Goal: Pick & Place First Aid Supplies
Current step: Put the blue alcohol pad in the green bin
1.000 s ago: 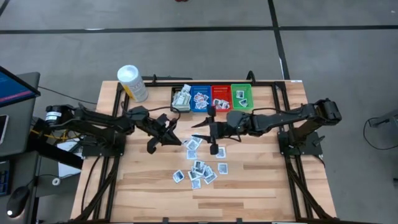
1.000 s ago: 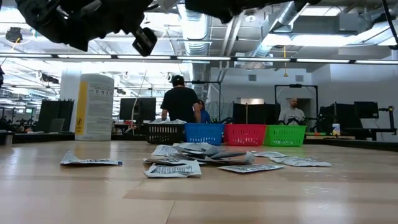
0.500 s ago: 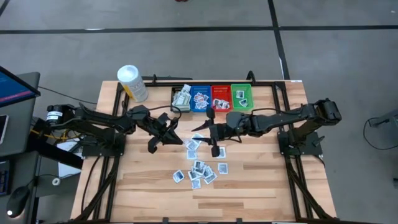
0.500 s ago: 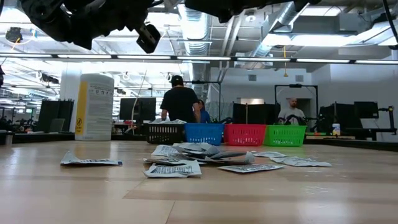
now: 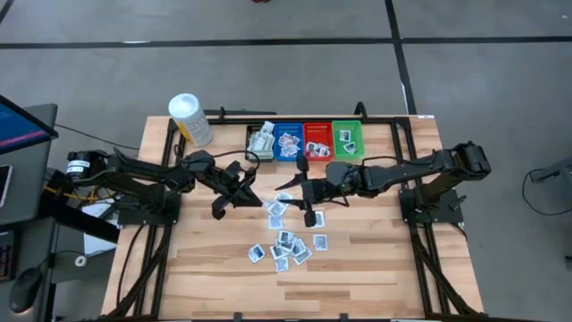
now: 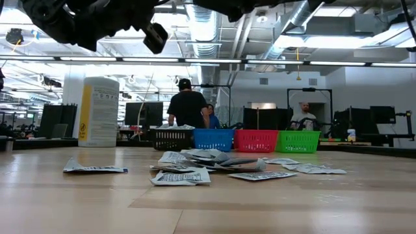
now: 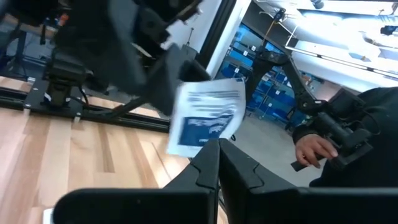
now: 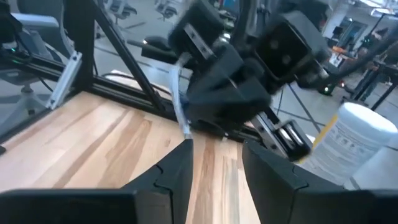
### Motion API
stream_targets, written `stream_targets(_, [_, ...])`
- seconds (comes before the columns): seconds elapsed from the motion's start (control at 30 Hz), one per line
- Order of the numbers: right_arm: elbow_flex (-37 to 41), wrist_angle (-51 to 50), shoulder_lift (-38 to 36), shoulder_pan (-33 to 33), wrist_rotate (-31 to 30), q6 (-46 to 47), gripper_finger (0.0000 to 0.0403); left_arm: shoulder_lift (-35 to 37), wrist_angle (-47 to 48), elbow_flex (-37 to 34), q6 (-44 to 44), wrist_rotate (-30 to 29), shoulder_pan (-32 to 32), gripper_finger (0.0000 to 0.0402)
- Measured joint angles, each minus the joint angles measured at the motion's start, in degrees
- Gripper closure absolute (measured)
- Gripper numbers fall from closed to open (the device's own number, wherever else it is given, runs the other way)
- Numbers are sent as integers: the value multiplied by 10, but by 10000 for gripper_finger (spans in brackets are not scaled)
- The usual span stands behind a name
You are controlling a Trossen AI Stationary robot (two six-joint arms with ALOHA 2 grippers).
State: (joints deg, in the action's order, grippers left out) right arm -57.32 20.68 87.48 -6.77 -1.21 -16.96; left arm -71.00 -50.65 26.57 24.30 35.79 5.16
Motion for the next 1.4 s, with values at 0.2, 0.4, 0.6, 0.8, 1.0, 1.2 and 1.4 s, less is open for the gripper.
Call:
stream_targets(0.2, [0,15,0,-5,15,0,270,0,0,0,1,-2,7,395])
stream_targets(0.4, [0,18,0,-5,29,11,271,0,0,0,0,-13,7,397])
stream_targets(0.6, [0,10,0,-5,44,34,271,0,0,0,0,-20,7,395])
stream_targets(0.8, [0,9,0,-7,44,37,271,0,0,0,0,-37,7,395])
stream_targets(1.0, [0,-12,0,-7,44,50,271,0,0,0,0,-46,7,397])
stream_targets(1.2, [0,-9,0,-7,44,50,271,0,0,0,0,-61,7,395])
stream_targets(1.4, [0,-7,0,-7,43,50,271,0,0,0,0,-62,7,397])
